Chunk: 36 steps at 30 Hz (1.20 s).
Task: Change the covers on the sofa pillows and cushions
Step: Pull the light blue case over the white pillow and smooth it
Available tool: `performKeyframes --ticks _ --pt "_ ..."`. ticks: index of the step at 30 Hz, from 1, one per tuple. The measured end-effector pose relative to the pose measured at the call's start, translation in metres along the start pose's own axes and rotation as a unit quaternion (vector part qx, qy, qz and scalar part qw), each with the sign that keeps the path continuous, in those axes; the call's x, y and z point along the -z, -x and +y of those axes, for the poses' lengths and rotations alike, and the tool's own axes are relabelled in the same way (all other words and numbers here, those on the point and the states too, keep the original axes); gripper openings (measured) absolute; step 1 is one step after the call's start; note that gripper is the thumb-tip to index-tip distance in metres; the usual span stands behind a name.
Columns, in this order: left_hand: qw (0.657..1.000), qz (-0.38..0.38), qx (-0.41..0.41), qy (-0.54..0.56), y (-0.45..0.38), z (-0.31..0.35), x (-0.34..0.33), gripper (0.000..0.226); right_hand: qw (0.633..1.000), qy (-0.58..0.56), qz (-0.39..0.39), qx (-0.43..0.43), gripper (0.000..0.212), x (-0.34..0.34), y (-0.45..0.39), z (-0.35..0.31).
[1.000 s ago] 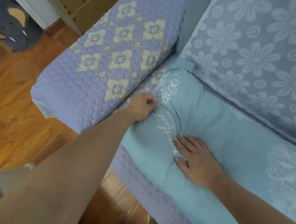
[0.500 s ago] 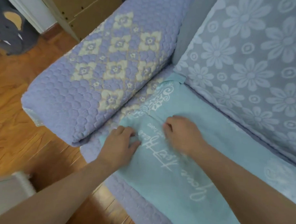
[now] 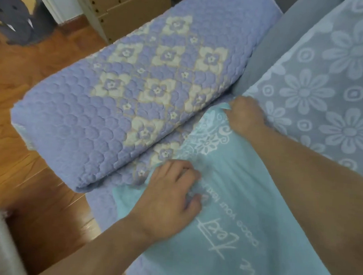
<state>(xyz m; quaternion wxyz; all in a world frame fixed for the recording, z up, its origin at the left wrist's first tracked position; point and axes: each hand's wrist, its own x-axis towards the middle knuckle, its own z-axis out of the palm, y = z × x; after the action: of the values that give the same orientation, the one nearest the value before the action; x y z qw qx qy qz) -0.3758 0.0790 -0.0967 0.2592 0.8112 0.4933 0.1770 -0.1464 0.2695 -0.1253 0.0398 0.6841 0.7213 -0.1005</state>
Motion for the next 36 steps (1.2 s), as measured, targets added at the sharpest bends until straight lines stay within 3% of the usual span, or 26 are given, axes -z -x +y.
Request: performKeyframes --ticks 3,5,7,8,10,13,15,16,18,20,22,24,27,29,30,32,34,36 --pt "0.995 -0.044 -0.060 -0.070 -0.016 0.042 -0.033 0.050 0.994 0.096 0.034 0.027 0.021 0.011 0.009 0.027" --pt "0.986 -0.098 -0.064 -0.121 -0.009 0.049 -0.065 0.054 0.972 0.194 0.069 -0.110 0.025 0.022 0.009 0.052" --pt "0.980 -0.133 -0.035 -0.143 0.004 0.041 -0.080 0.054 0.961 0.212 0.131 -0.120 0.030 0.025 0.012 0.043" --pt "0.979 -0.134 -0.022 -0.151 0.006 0.037 -0.081 0.054 0.969 0.180 0.142 -0.091 0.031 0.023 0.012 0.029" --pt "0.976 -0.144 -0.014 -0.162 0.005 0.035 -0.080 0.053 0.991 0.005 0.128 -0.049 0.045 0.026 0.030 -0.009" --pt "0.978 -0.134 -0.004 -0.162 0.001 0.039 -0.071 0.050 0.951 -0.181 0.252 -0.007 0.052 0.037 0.112 -0.043" --pt "0.976 -0.146 -0.008 -0.158 -0.008 0.036 -0.060 0.055 0.969 -0.144 0.199 0.024 0.047 0.012 0.201 -0.022" --pt "0.973 -0.156 0.011 -0.171 -0.014 0.031 -0.055 0.060 0.987 -0.088 0.131 -0.016 0.052 -0.010 0.243 0.001" --pt "0.963 -0.166 0.114 -0.176 -0.029 0.029 -0.041 0.072 0.983 -0.018 0.005 -0.180 0.073 -0.047 0.309 0.068" --pt "0.934 -0.222 0.259 -0.104 -0.049 0.030 -0.035 0.080 0.951 -0.015 -0.031 -0.307 0.071 -0.051 0.332 0.103" --pt "0.918 -0.245 0.305 -0.061 -0.053 0.033 -0.035 0.068 0.948 -0.048 0.049 -0.311 0.058 -0.029 0.334 0.096" --pt "0.918 -0.215 0.304 -0.135 -0.028 0.033 -0.027 0.049 0.941 -0.101 0.146 -0.287 0.049 -0.013 0.349 0.079" --pt "0.894 -0.147 0.337 -0.256 0.030 0.024 0.004 0.034 0.945 -0.108 0.137 -0.276 0.049 -0.010 0.397 0.064" --pt "0.891 -0.096 0.305 -0.321 0.045 0.029 0.013 0.025 0.937 -0.105 0.082 -0.324 0.055 -0.022 0.428 0.065" --pt "0.909 -0.056 0.250 -0.330 0.044 0.044 0.008 0.030 0.928 -0.112 0.062 -0.350 0.058 -0.027 0.439 0.067" --pt "0.962 -0.021 0.061 -0.265 0.035 0.098 -0.023 0.052 0.902 -0.146 0.074 -0.400 0.060 -0.026 0.438 0.058" --pt "0.970 -0.068 -0.087 -0.218 0.026 0.154 -0.062 0.057 0.910 -0.166 0.124 -0.358 0.055 -0.005 0.417 0.035" --pt "0.956 -0.155 -0.078 -0.235 0.022 0.174 -0.103 0.059 0.951 -0.161 0.139 -0.226 0.052 -0.007 0.412 0.030"
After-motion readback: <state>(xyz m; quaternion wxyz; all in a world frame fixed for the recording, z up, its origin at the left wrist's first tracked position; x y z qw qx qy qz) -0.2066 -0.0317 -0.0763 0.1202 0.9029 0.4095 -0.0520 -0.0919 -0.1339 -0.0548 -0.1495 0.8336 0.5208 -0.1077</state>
